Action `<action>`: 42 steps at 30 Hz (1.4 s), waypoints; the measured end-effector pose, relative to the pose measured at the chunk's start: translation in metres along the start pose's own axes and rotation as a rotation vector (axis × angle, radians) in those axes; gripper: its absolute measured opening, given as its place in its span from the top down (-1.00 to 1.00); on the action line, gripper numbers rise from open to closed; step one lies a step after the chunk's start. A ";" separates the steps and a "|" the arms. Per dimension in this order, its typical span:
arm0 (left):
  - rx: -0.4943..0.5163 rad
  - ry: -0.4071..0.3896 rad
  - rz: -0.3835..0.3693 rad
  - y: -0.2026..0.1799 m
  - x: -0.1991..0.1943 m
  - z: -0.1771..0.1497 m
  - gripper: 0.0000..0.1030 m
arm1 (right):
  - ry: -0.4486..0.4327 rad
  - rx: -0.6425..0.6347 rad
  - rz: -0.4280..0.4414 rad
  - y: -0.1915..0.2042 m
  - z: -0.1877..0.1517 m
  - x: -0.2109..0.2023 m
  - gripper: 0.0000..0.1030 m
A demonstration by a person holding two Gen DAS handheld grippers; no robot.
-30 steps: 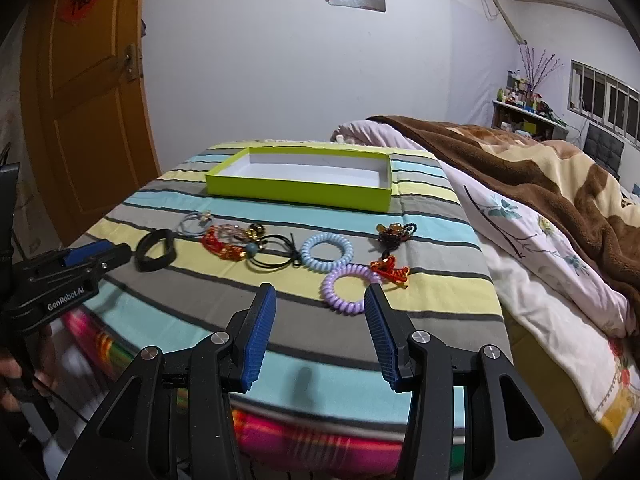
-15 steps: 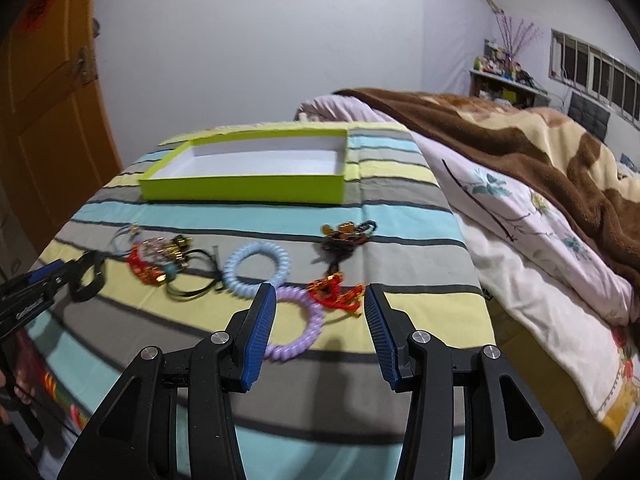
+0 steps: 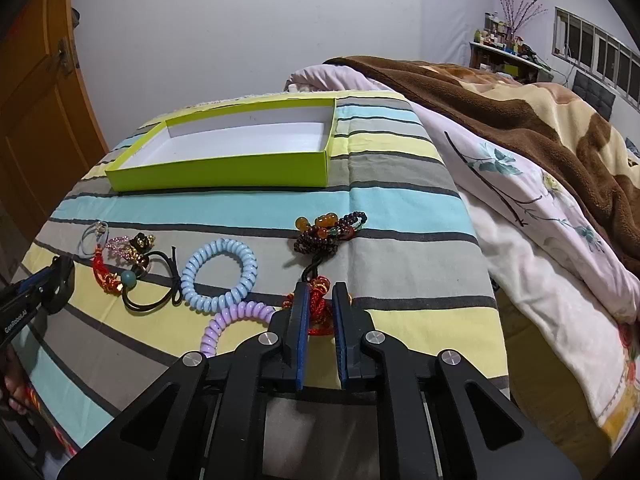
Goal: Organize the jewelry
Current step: 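Grasp the black wristband with the left tool while the right tool grasps the red knot charm, then carry both items into the lime-green box and open both tools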
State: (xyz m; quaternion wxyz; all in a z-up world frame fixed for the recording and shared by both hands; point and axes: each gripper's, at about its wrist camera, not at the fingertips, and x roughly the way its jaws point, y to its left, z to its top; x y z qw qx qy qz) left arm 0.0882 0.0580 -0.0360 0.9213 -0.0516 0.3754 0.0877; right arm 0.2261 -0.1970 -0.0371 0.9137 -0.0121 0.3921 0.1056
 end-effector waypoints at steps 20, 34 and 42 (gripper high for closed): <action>0.012 -0.065 -0.078 -0.001 -0.031 0.011 0.77 | -0.096 -0.023 0.043 0.010 0.007 -0.041 0.88; 0.088 -0.111 -0.137 -0.028 -0.032 0.053 0.77 | -0.154 -0.091 0.092 0.034 0.045 -0.040 0.88; 0.120 -0.142 -0.143 -0.039 -0.011 0.090 0.77 | -0.163 -0.120 0.093 0.039 0.081 -0.017 0.88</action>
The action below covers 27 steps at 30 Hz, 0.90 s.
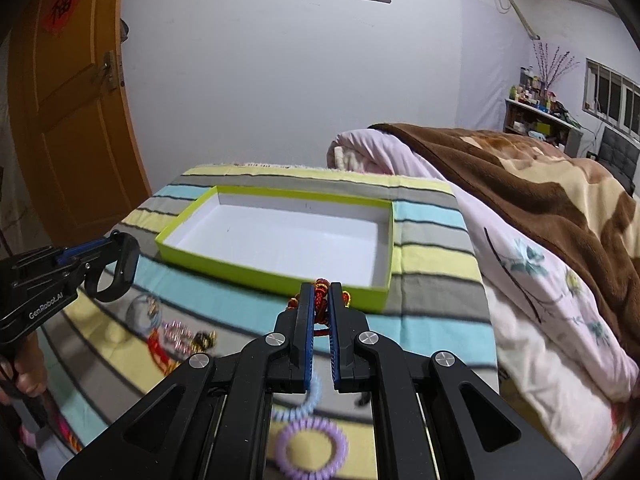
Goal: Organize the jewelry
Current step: 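Carry both items into the lime-green box and open both tools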
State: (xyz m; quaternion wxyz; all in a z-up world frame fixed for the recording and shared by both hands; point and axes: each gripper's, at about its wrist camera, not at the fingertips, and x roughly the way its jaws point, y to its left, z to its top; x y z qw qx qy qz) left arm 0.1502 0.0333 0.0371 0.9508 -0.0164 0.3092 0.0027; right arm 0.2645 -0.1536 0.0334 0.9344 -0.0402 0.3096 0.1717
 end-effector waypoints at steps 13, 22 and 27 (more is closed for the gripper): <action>0.017 0.002 0.015 0.012 0.074 0.050 0.77 | 0.055 0.002 -0.013 -0.023 0.046 0.085 0.88; 0.033 0.092 0.067 0.020 0.133 0.058 0.77 | 0.138 0.027 -0.026 -0.041 0.059 0.142 0.88; 0.010 0.126 0.083 0.025 0.151 0.059 0.76 | 0.167 0.039 -0.032 -0.047 0.062 0.158 0.87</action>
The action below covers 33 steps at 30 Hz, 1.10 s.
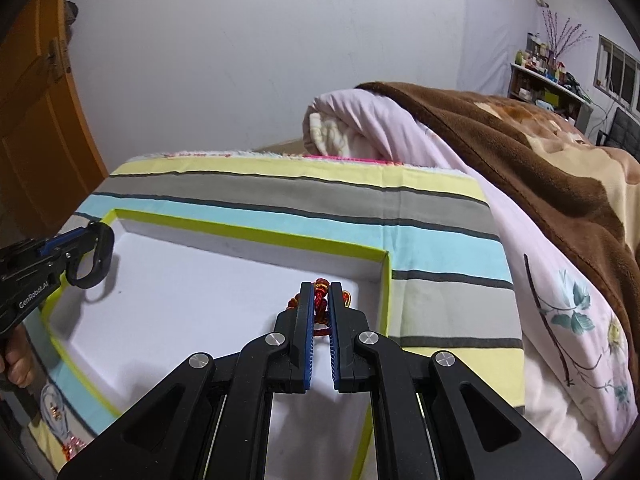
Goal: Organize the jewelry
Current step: 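Carry both items into the lime-green box and open both tools, then lift both tools out of the box and return over the jewelry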
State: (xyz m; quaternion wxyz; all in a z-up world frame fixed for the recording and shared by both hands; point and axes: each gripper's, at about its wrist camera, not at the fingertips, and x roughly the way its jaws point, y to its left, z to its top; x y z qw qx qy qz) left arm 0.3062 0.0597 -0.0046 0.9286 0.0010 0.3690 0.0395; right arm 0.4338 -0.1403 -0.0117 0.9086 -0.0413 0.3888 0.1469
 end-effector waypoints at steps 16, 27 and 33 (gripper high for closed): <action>-0.024 -0.032 -0.033 0.010 -0.018 0.000 0.72 | -0.040 0.012 0.002 0.000 -0.003 -0.028 0.61; -0.011 -0.131 -0.045 0.004 -0.098 -0.031 0.72 | -0.140 0.018 0.039 0.020 -0.050 -0.111 0.60; -0.030 -0.161 -0.059 0.001 -0.138 -0.061 0.72 | -0.181 0.015 0.061 0.033 -0.084 -0.153 0.60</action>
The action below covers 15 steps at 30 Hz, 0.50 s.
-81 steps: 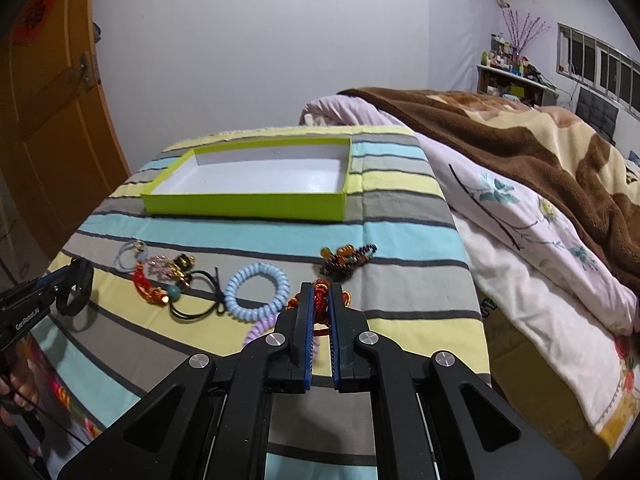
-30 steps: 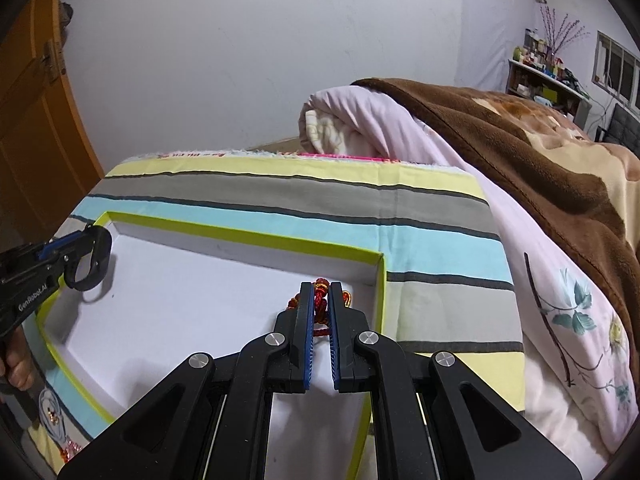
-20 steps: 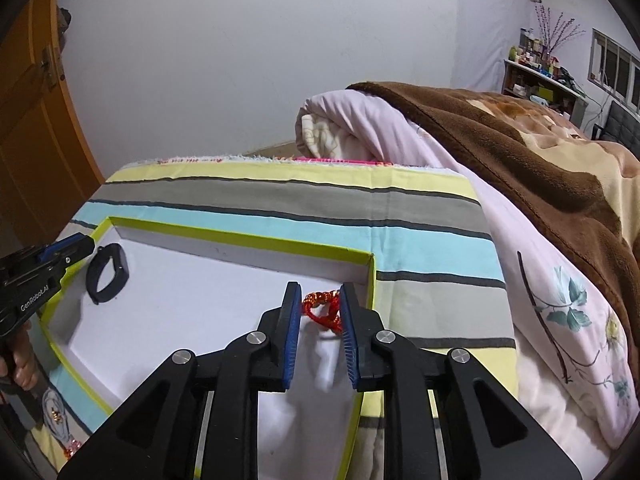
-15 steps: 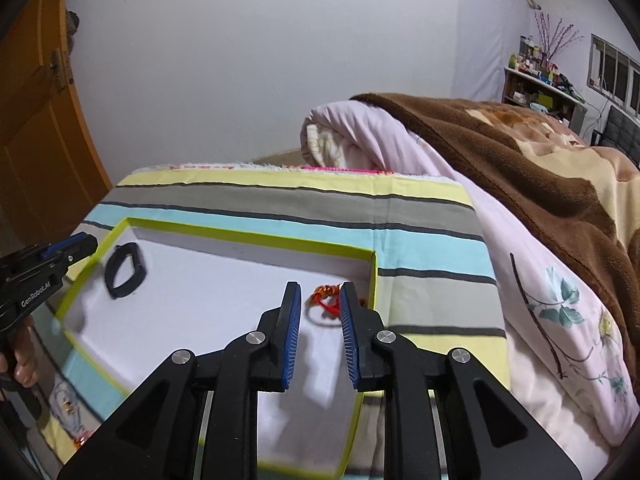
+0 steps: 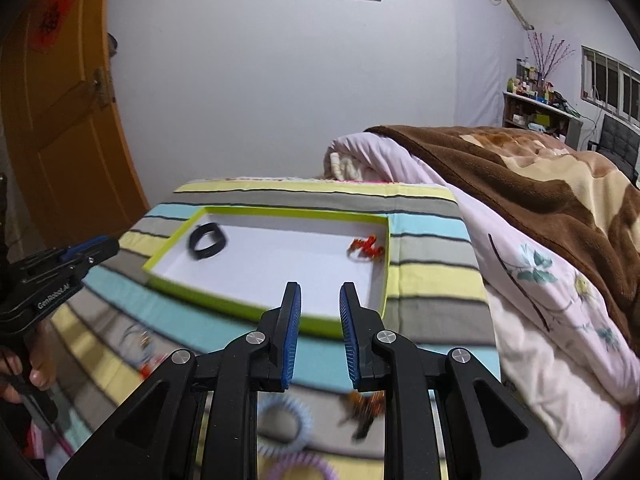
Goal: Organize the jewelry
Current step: 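Lift both tools out of the box and return over the jewelry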
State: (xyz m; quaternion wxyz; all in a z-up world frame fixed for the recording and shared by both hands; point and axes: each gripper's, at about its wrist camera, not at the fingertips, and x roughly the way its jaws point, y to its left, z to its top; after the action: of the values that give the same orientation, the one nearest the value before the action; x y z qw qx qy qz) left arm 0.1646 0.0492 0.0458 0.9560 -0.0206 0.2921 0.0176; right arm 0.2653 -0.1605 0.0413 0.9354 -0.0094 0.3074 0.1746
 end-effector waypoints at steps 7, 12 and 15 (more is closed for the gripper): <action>0.005 -0.025 0.000 -0.004 -0.040 -0.028 0.72 | -0.043 -0.012 0.000 0.015 -0.026 -0.045 0.60; -0.018 -0.036 0.004 -0.006 -0.065 -0.046 0.72 | -0.059 -0.021 -0.004 0.024 -0.046 -0.068 0.60; -0.027 -0.038 -0.002 -0.008 -0.078 -0.056 0.72 | -0.064 -0.026 0.002 0.026 -0.056 -0.080 0.60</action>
State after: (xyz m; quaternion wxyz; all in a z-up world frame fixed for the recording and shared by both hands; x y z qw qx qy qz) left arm 0.0686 0.0371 0.0430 0.9611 -0.0334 0.2735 0.0210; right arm 0.1641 -0.1684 0.0447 0.9444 -0.0156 0.2749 0.1798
